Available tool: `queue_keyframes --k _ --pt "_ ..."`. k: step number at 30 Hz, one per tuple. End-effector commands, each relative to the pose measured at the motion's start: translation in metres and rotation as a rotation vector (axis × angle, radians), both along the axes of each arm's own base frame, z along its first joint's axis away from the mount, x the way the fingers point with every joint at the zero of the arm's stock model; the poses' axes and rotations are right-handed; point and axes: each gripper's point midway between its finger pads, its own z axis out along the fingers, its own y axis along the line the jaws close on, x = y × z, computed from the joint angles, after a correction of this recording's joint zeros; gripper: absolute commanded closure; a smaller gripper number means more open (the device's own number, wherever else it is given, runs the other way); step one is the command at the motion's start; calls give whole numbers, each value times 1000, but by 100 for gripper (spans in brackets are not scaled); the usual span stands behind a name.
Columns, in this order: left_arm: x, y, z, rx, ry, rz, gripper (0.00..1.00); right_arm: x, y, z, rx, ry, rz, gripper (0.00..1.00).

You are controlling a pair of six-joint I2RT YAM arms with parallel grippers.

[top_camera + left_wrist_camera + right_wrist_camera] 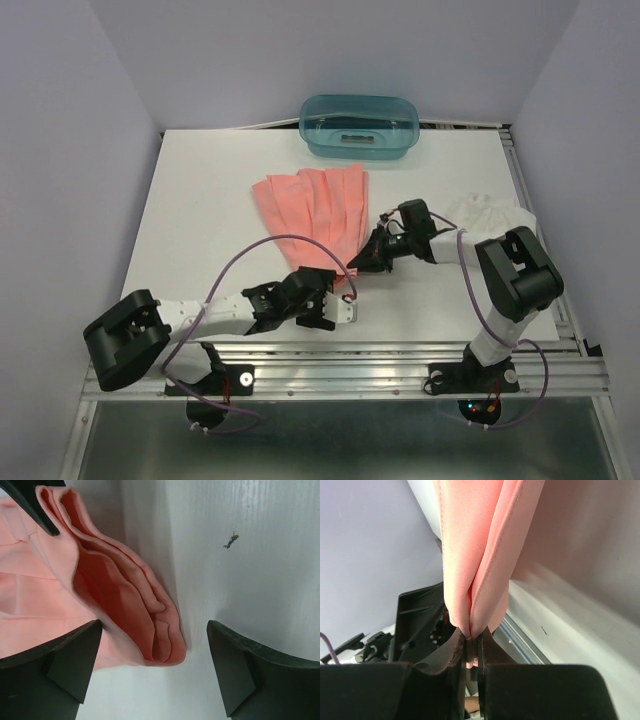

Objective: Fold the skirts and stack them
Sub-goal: Fold the skirt

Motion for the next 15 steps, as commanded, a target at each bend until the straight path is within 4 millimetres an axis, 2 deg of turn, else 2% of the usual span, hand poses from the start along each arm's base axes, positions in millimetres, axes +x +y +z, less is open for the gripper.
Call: queue_keyframes --k 1,7,12,15 --pt "18 -13 14 -82 -51 90 2 3 6 23 69 -3 6 99" --pt "23 -14 -2 -68 -18 150 5 2 6 27 85 29 -7 99" --pt "24 -14 -11 -74 15 199 18 -2 6 29 97 74 -27 99" --pt "28 -9 -14 -72 4 242 29 -4 5 29 105 83 -30 99"
